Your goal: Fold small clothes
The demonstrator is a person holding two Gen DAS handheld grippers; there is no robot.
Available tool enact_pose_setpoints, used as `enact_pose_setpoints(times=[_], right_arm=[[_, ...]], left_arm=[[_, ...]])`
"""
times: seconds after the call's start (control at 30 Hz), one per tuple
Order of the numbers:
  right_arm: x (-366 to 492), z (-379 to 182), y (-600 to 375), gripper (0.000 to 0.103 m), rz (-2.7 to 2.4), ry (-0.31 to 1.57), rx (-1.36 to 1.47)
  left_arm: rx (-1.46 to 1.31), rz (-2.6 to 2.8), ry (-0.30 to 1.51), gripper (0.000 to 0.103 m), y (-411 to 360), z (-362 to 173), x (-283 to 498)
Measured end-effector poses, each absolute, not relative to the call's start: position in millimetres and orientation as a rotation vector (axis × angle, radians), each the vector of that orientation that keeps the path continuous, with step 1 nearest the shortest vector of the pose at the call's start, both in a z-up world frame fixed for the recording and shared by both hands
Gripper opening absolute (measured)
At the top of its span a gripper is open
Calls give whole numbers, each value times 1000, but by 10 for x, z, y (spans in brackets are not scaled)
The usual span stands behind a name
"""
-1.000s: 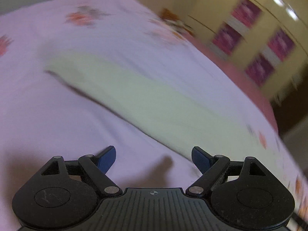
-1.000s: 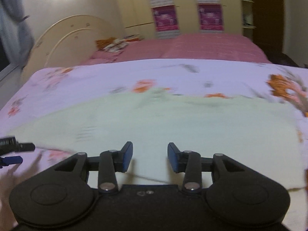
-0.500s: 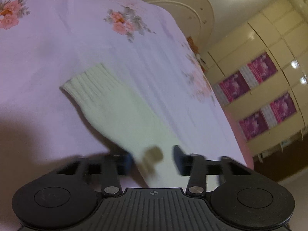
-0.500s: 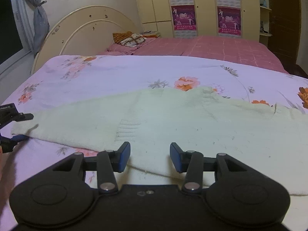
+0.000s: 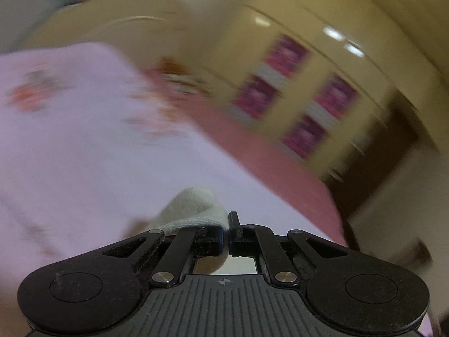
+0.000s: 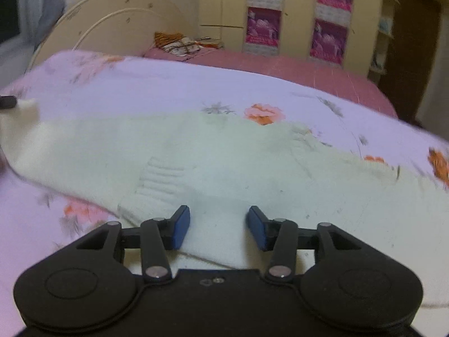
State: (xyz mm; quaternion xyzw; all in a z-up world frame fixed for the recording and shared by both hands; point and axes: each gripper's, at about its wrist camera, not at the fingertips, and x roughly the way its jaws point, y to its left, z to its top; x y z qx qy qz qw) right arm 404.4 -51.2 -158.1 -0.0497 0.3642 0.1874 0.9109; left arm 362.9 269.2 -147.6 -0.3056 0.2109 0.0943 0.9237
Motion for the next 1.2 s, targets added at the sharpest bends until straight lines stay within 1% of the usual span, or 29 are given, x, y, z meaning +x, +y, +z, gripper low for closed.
enact_pose_setpoints(times=[0.03, 0.1, 0.2, 0.33, 0.4, 0.43, 0.47, 0.5, 0.53, 0.57, 0.6, 0.7, 0.83, 0.9, 1.03, 1.13, 1.17, 1.2], right_arm=[[4019, -1503, -636, 42, 394, 741, -33], [3967, -1386, -815, 43, 385, 722, 16], [3910, -1257, -1221, 44, 362, 716, 118], [3841, -1235, -1763, 44, 289, 740, 180], [3781, -1285, -1989, 46, 251, 756, 184], [3760, -1320, -2087, 46, 236, 766, 192], [3724, -1343, -2190, 46, 224, 775, 205], [3707, -1359, -2240, 47, 220, 777, 211], [3680, -1368, -2292, 47, 217, 775, 216], [3661, -1376, -2332, 49, 216, 772, 223], [3627, -1379, -2336, 52, 218, 771, 230], [3624, -1369, -2305, 54, 246, 766, 247], [3680, -1345, -2047, 56, 310, 770, 217], [3723, -1353, -1861, 63, 349, 774, 180], [3850, -1418, -1580, 61, 391, 794, 164], [3878, -1459, -1264, 60, 359, 756, -37], [3864, -1473, -1183, 58, 365, 742, -93], [3849, -1479, -1151, 49, 373, 735, -109]], left_arm=[[-612, 144, 442, 4, 2528, -1429, 3735], [-585, 39, 476, 4, 2125, -1371, 3955], [-532, -105, 545, 4, 1426, -1405, 4262], [-390, -217, 685, 4, 530, -1667, 4635], [-323, -217, 765, 5, 271, -1780, 4744], [-319, -210, 801, 14, 192, -1789, 4753], [-334, -216, 815, 29, 134, -1770, 4692], [-360, -236, 805, 71, 125, -1717, 4663], [-376, -236, 771, 98, 141, -1634, 4612], [-374, -211, 714, 101, 164, -1522, 4537], [-359, -204, 676, 101, 177, -1438, 4480], [-322, -177, 670, 101, 273, -1326, 4397], [-316, -37, 666, 101, 723, -1353, 4254], [-279, 36, 666, 101, 921, -1420, 4135], [-206, 142, 695, 101, 1244, -1636, 3906], [-221, 167, 713, 101, 1392, -1754, 3772], [-214, 170, 717, 101, 1424, -1787, 3742], [-205, 168, 724, 101, 1426, -1833, 3750]])
